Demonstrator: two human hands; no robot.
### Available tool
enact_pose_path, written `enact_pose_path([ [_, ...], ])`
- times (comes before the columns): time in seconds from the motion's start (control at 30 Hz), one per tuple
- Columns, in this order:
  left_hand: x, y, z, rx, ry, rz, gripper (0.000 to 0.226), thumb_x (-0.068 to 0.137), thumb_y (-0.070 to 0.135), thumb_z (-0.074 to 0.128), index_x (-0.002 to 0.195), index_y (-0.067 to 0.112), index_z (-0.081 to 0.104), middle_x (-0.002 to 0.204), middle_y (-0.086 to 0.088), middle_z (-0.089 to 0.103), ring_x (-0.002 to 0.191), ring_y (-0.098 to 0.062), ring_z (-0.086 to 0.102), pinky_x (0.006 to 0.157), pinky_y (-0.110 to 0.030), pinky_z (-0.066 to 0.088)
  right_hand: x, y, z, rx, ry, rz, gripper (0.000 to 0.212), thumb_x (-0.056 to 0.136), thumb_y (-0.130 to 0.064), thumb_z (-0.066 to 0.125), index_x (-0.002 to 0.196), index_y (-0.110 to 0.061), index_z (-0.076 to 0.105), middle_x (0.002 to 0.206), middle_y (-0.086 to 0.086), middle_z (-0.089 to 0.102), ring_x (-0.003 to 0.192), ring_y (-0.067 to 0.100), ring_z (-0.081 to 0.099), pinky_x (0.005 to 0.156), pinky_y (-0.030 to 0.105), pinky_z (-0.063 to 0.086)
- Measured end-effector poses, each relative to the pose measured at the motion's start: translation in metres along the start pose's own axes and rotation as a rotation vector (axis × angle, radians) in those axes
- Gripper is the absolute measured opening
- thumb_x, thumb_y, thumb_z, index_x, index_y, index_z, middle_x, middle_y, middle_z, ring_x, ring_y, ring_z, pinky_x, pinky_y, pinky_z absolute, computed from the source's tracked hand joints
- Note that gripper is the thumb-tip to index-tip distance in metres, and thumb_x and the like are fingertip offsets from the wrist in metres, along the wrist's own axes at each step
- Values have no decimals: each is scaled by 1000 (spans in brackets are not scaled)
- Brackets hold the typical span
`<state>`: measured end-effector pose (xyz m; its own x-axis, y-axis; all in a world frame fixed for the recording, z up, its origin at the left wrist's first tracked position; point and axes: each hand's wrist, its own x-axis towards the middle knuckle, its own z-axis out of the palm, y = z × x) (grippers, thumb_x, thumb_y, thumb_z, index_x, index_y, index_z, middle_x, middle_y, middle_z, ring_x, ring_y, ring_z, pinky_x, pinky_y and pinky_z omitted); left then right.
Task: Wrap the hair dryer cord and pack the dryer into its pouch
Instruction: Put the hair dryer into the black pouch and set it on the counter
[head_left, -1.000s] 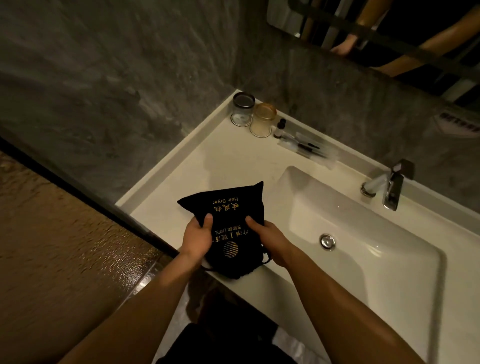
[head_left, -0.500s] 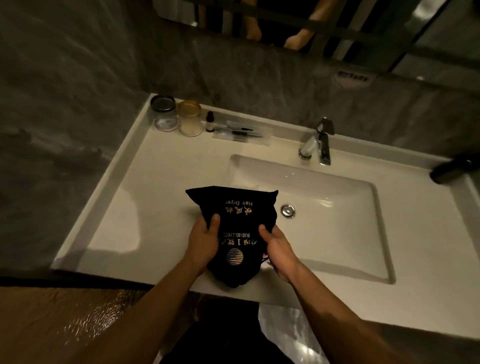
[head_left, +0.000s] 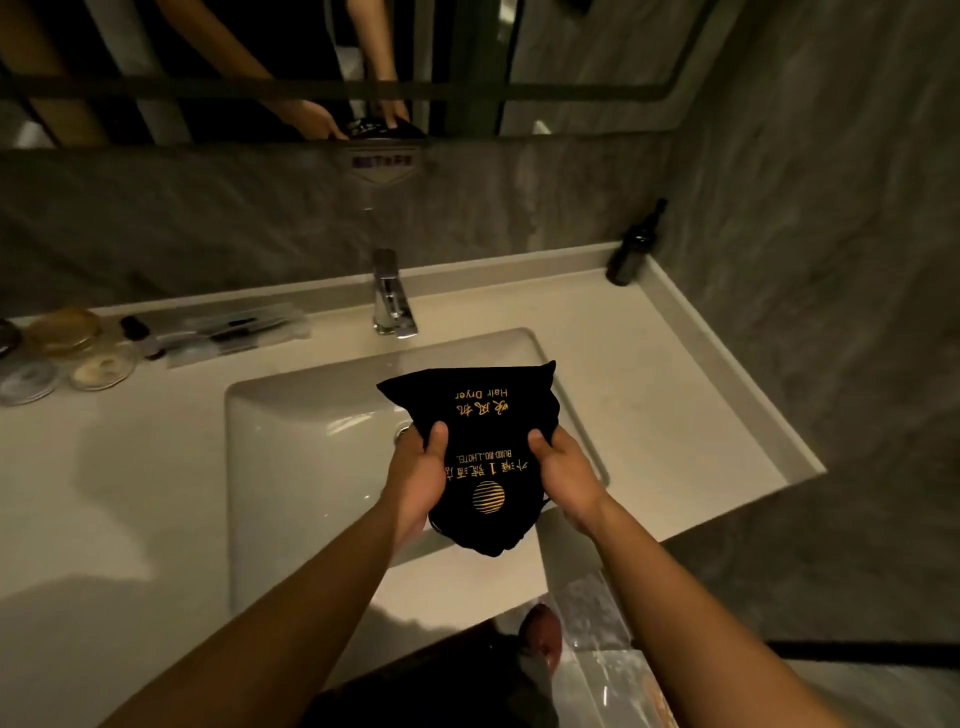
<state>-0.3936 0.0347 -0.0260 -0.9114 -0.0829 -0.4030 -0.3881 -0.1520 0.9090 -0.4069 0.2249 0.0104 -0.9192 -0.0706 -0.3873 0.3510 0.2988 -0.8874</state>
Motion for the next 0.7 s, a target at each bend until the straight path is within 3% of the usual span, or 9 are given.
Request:
enact_pose_path([
  [0.13, 25, 13, 76, -49, -13, -27, 26, 106, 30, 42, 123, 25, 60, 116, 1, 72, 106, -18, 69, 93, -40, 55, 23, 5, -70, -3, 64, -11, 34, 110, -24, 38, 139, -18, 55, 132, 2, 66, 123, 20, 62, 102, 32, 50],
  [0.3, 64, 18, 171, -21, -12, 17, 28, 106, 28, 41, 127, 21, 59, 120, -2, 71, 112, -21, 67, 99, -45, 53, 73, 19, -163, -85, 92, -17, 37, 109, -26, 39, 141, -16, 54, 134, 8, 66, 124, 25, 62, 109, 48, 48],
  [0.43, 100, 21, 242, -20, 44, 23, 28, 106, 29, 40, 127, 25, 58, 121, 1, 70, 112, -18, 66, 100, -44, 52, 123, 23, -229, -124, 84, -32, 36, 109, -25, 40, 141, -16, 54, 133, 9, 66, 123, 27, 62, 108, 46, 48],
  [0.57, 136, 23, 294, -8, 140, 28, 30, 105, 26, 43, 129, 16, 58, 120, -1, 69, 112, -20, 65, 102, -46, 52, 174, 26, -279, -177, 41, -23, 35, 107, -26, 40, 137, -19, 55, 130, 13, 68, 113, 31, 66, 78, 37, 54],
  [0.63, 151, 25, 313, -4, 179, 20, 29, 105, 23, 42, 129, 16, 58, 118, 0, 68, 112, -20, 64, 102, -44, 51, 196, 26, -297, -198, 28, -24, 36, 106, -21, 41, 138, -17, 56, 131, 9, 68, 117, 28, 64, 89, 40, 55],
  [0.7, 166, 23, 328, 7, 215, 13, 30, 104, 24, 43, 129, 17, 58, 119, 0, 68, 112, -20, 65, 103, -45, 51, 214, 26, -309, -218, 10, -36, 37, 106, -14, 41, 139, -13, 56, 128, 5, 65, 121, 25, 61, 98, 34, 47],
])
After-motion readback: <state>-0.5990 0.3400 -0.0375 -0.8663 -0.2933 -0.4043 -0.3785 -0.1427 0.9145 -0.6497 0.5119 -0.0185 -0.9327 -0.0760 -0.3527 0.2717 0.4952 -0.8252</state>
